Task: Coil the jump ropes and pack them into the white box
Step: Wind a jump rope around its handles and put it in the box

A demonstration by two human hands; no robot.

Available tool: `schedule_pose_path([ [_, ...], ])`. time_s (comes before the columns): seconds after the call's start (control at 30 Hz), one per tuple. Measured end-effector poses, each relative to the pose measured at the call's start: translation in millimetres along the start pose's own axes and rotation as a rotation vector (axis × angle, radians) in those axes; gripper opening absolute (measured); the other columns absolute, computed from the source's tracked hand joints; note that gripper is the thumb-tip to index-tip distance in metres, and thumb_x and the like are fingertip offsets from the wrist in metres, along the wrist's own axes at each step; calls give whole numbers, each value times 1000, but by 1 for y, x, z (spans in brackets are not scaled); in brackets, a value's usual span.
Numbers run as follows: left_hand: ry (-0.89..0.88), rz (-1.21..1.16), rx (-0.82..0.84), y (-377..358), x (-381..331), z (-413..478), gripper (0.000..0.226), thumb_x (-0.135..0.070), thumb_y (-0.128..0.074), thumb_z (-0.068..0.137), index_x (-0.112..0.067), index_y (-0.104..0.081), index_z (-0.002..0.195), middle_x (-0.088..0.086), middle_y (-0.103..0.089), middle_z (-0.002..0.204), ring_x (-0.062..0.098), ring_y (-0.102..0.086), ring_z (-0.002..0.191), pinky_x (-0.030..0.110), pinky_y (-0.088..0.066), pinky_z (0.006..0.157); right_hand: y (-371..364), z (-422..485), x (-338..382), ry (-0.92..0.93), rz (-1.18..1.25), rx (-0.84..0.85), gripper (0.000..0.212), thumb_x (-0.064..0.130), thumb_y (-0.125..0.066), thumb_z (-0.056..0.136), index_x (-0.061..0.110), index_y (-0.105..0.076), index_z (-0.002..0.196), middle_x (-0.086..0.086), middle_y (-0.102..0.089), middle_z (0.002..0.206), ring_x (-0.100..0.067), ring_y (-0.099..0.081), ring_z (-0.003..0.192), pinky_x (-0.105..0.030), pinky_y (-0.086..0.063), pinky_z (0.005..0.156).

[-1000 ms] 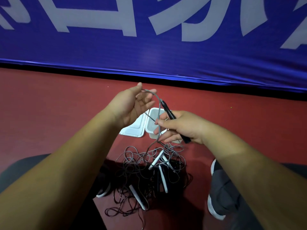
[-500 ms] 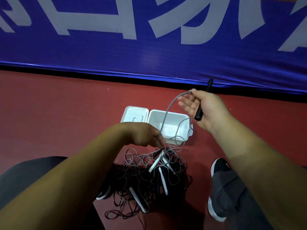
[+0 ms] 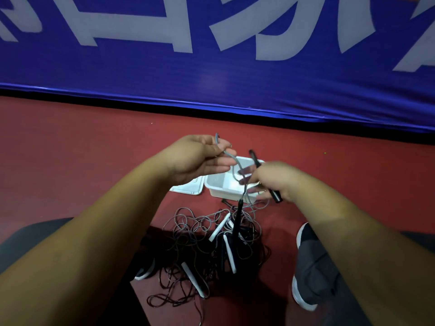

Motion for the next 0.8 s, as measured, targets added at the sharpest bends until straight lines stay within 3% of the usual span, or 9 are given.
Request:
schedule_pose_path([
  [0.1,-30,-193,-55,6,-6,0,18,-3,-46,110,2,-61,117,12,-79,100,21,-79,91,31,-65,74,-15,-3,-7,-35,-152,143,40,-1,-57,93,27,-83,104,4,-79,120,-16,-59,86,-32,-54,78],
  [0.23,-73,-397,-151,21,-13,2,22,-5,-40,112,2,-61,111,13,-78,102,20,-80,90,32,-66,74,-19,-15,3,72,-134,136,15,12,-66,101,16,-77,109,0,-82,111,-12,-70,91,-21,-54,67],
  [0.37,-146,-550,-301,42,-15,5,15,-8,-43,112,-1,-56,117,15,-79,92,23,-80,87,33,-66,78,-23,-18,5,93,-126,191,15,24,-61,107,12,-69,113,-7,-83,100,-18,-75,89,-27,-50,65],
  [0.43,-180,-585,-399,52,-16,4,11,-7,-43,112,-4,-54,113,16,-76,97,24,-80,87,37,-64,82,-26,-19,2,78,-157,239,25,31,-58,110,10,-66,120,-8,-83,100,-27,-79,93,-33,-60,75],
  [0.5,-168,-545,-483,60,-18,2,13,-7,-43,112,-3,-54,119,16,-72,108,25,-78,94,39,-63,85,-28,-22,1,98,-162,255,23,30,-61,109,9,-66,118,-6,-79,94,-27,-78,85,-43,-62,80],
  [0.57,-55,-407,-520,62,-16,2,17,-10,-44,112,-1,-54,122,18,-69,116,28,-77,98,40,-63,87,-28,-25,3,138,-128,245,15,25,-66,107,10,-65,107,-4,-70,82,-18,-66,64,-36,-59,63],
  [0.67,126,143,-506,54,-6,0,17,-12,-49,108,-2,-57,120,20,-67,112,30,-77,84,39,-62,78,-28,-33,10,168,-47,269,16,17,-70,104,7,-62,94,-1,-63,64,-11,-51,49,-25,-45,47],
  [0.73,34,520,-413,43,-1,-4,23,-6,-54,103,-10,-62,124,14,-69,119,26,-76,86,40,-58,77,-27,-38,15,186,-18,293,16,14,-71,102,4,-64,91,0,-63,59,-10,-52,47,-22,-44,46],
  [0.8,-168,851,-249,30,1,-6,57,-1,-59,98,-28,-54,148,-1,-64,133,15,-70,96,28,-56,79,-26,-40,19,197,-8,296,15,14,-76,99,5,-65,93,-2,-65,63,-11,-54,50,-22,-47,48],
])
Point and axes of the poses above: each hand's wrist, its own z-axis towards the middle knuckle, its own y-axis out of the back of the hand, x = y × z, the point moved 3 cm from there along z, towards the middle knuckle
